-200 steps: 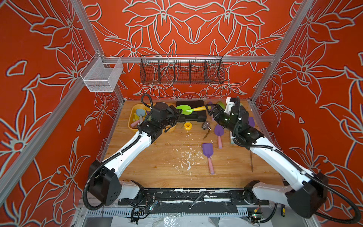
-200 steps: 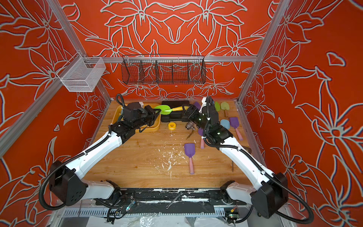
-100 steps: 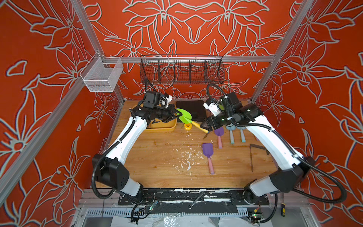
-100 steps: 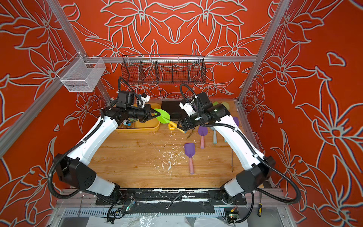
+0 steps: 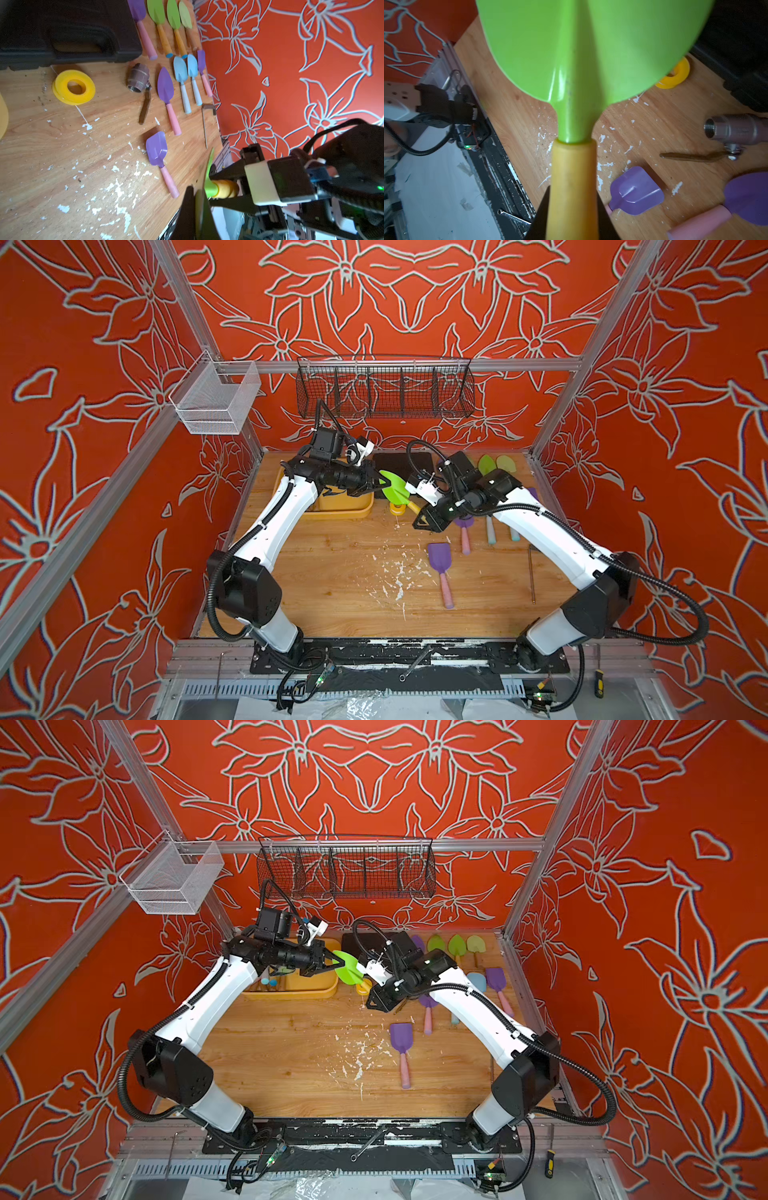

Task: Take the shovel out of the storage box
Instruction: Place the shovel at the center of the board.

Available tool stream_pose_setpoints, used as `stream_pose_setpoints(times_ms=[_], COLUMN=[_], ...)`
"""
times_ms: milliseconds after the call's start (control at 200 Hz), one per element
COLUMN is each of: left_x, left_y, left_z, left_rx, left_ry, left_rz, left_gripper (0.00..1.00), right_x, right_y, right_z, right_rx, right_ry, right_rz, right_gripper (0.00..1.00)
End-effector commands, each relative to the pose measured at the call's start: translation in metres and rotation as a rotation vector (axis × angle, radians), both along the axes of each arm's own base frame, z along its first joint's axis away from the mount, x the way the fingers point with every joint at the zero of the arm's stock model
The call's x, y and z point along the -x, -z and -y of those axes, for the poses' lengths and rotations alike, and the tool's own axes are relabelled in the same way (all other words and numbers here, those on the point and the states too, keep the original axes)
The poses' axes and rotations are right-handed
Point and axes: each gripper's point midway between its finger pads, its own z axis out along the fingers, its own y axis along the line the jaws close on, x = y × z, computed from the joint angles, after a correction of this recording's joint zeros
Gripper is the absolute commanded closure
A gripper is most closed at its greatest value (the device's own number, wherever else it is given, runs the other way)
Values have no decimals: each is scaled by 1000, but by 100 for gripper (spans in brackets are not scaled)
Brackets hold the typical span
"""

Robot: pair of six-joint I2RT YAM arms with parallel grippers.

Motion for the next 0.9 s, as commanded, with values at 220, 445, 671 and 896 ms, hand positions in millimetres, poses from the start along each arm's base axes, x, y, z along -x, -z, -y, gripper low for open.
stream_pose_setpoints(times_ms=[220,445,671,896], left_x=[-30,-28,-12,-6], left_y=[20,-33,-50,-39], left_z=[-60,-168,-174,-171], left_rx=[-190,-230,-250,-249], left_ry=[-316,-837,-844,-823], left_rz=[-5,222,291,280], left_gripper=[26,3,3,3], right_x=[22,48,56,67], right_y=[41,110,141,174], right_z=[10,32,2,-14], right_rx=[17,3,0,118], right_ry=[380,769,843,865], right_rz=[-125,-277,-323,-318], right_gripper=[100,100,100,100])
